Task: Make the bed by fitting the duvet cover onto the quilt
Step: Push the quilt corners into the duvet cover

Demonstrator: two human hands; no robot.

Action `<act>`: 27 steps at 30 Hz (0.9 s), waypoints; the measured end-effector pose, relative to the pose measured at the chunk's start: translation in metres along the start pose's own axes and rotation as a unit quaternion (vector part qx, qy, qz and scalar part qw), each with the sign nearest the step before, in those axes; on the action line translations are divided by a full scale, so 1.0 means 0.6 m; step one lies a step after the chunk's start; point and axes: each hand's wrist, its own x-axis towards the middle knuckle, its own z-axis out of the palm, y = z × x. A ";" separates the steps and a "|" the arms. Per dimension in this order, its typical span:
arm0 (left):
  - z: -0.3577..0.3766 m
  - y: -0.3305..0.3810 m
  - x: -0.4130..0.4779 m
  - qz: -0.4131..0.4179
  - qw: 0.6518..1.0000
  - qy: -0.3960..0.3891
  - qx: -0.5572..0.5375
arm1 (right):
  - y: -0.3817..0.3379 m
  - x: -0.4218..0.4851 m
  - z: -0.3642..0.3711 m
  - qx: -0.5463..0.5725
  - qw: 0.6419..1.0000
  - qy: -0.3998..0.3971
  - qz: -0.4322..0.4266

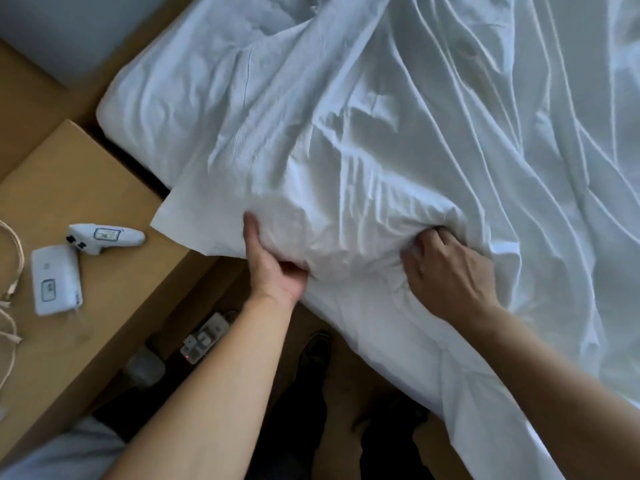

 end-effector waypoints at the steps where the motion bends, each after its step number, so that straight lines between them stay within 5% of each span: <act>1: 0.000 0.006 0.004 -0.003 1.000 0.007 -0.004 | -0.017 -0.002 0.001 0.010 0.999 -0.028 0.020; 4: 0.018 -0.010 0.006 -0.029 0.997 -0.004 0.069 | -0.078 0.013 0.025 0.223 0.956 -0.128 0.143; 7: 0.030 -0.021 0.006 -0.031 0.995 -0.032 0.086 | -0.108 0.038 0.042 0.375 0.899 -0.083 0.210; 11: 0.028 -0.001 0.026 -0.016 0.997 0.000 0.070 | -0.055 0.019 0.043 0.202 0.968 0.012 0.151; 16: 0.049 0.045 0.056 0.023 0.991 0.092 0.098 | 0.046 -0.034 0.033 0.013 0.979 0.021 0.204; 22: 0.115 0.154 0.093 0.181 0.951 0.194 0.162 | 0.020 -0.073 0.035 0.044 0.988 -0.024 0.144; 25: 0.144 0.141 0.083 0.208 0.959 0.150 0.116 | -0.005 -0.106 0.056 -0.038 0.991 -0.097 0.082; 27: 0.135 0.077 0.050 0.120 0.983 0.070 0.121 | -0.001 -0.132 0.062 -0.067 0.989 -0.111 0.071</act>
